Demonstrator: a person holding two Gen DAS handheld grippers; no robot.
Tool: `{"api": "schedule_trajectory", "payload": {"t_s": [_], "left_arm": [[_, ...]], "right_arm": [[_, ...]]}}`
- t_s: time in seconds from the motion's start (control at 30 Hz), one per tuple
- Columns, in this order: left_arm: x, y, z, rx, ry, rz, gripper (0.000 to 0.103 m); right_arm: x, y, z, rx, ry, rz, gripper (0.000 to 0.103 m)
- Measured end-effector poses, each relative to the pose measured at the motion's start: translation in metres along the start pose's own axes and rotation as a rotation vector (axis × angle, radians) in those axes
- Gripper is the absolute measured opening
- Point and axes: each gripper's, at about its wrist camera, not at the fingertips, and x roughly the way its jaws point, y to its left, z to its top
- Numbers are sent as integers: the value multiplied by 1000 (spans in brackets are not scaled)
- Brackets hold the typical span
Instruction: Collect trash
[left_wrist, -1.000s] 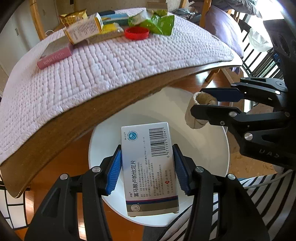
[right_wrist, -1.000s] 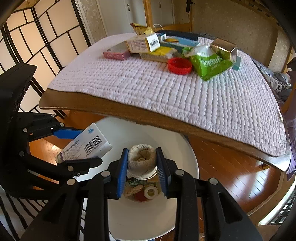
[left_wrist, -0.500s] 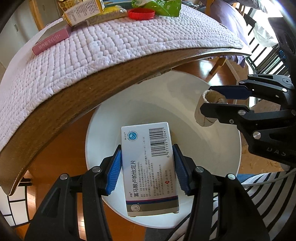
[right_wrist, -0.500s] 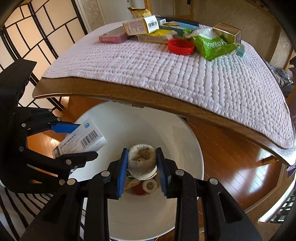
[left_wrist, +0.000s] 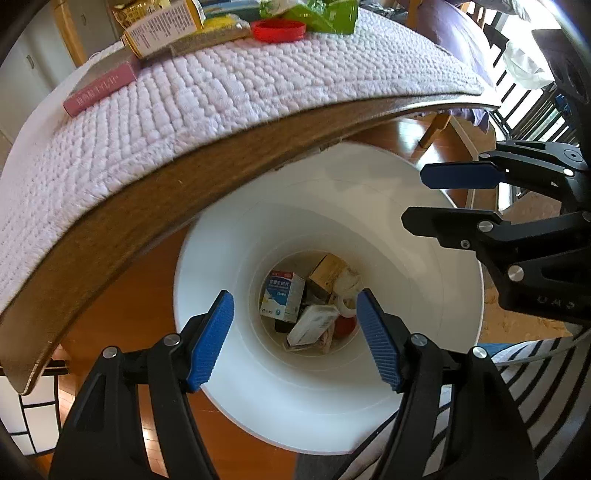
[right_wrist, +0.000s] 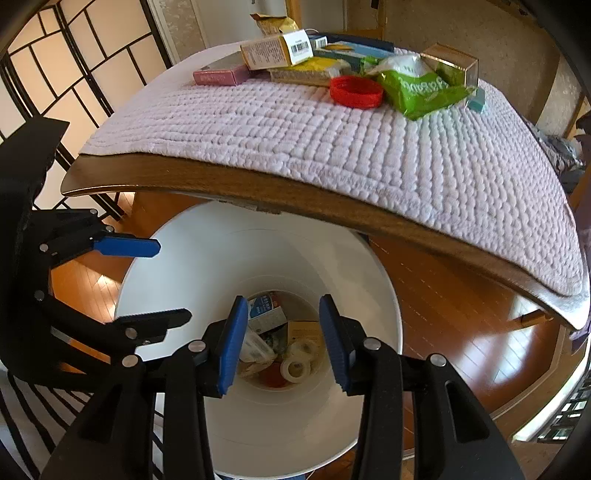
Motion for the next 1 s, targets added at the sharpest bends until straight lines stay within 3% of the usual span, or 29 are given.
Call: {"api": "schedule_trajectory", "payload": {"t_s": [0.23,0.4,0.5,0.63,0.77,1.0], "left_arm": [[-57,20,19,-51,-155,22,70],[-98,50,45,-152,-308,101,74],[-108,79,59,-259,-376,178,80],[-104,128,73,-405,-396,245,82],[-84,172,88,-506,-388,354,87],[-52,234,100,-645,-337,414,87]], "right_arm": [[-42,-14,21,-3,-94,-33,42],[-72,-45,48,42,-200,-99,48],[-79,-73,69,70,-244,-177,60],[-72,-121,99,137,-263,-285,76],[-51,-176,125,237,-252,-367,78],[-9,-241,152,344,-212,-416,78]]}}
